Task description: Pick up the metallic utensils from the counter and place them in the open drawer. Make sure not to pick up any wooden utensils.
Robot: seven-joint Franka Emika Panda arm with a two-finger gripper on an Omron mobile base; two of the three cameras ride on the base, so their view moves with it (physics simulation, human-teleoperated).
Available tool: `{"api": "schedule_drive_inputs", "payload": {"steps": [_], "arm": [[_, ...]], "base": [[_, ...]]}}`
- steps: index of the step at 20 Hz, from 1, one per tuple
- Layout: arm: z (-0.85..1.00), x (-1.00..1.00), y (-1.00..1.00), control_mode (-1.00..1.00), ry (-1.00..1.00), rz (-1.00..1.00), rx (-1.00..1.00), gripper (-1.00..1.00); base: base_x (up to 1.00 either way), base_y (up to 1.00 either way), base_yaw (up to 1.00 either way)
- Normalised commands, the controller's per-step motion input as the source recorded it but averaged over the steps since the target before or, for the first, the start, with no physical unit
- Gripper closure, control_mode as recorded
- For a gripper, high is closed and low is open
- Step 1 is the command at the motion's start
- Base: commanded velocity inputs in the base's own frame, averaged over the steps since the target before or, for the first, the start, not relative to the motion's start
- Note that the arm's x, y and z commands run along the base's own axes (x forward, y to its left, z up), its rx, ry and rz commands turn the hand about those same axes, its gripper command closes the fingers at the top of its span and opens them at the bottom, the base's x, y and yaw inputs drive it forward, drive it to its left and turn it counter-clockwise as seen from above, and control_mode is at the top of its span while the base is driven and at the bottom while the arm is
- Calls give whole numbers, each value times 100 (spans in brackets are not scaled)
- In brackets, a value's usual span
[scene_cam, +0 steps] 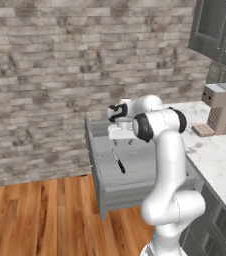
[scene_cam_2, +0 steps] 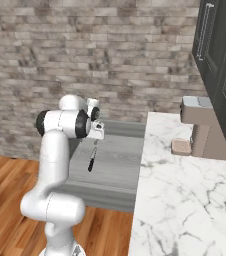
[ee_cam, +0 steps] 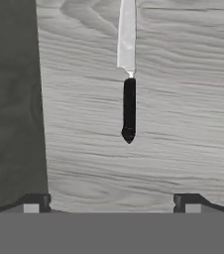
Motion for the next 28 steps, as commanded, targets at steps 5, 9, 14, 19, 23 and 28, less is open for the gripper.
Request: {"api": "schedule_drive_inputs", "payload": {"steps": [5, 9, 14, 19, 23, 28], "arm": [[63, -46, 0, -100, -7, 0, 0, -100], [41, -75, 0, -100, -19, 0, 0, -100], [30, -89, 0, -100, -22, 0, 0, -100], [25, -94, -1, -100, -26, 0, 0, -100], [78, -71, -2, -100, -27, 0, 0, -100], [100, -62, -2, -100, -13, 0, 0, -100]], "base": [[0, 0, 0], [0, 0, 0], [0, 0, 0], [0, 0, 0], [0, 0, 0], [0, 0, 0]]}}
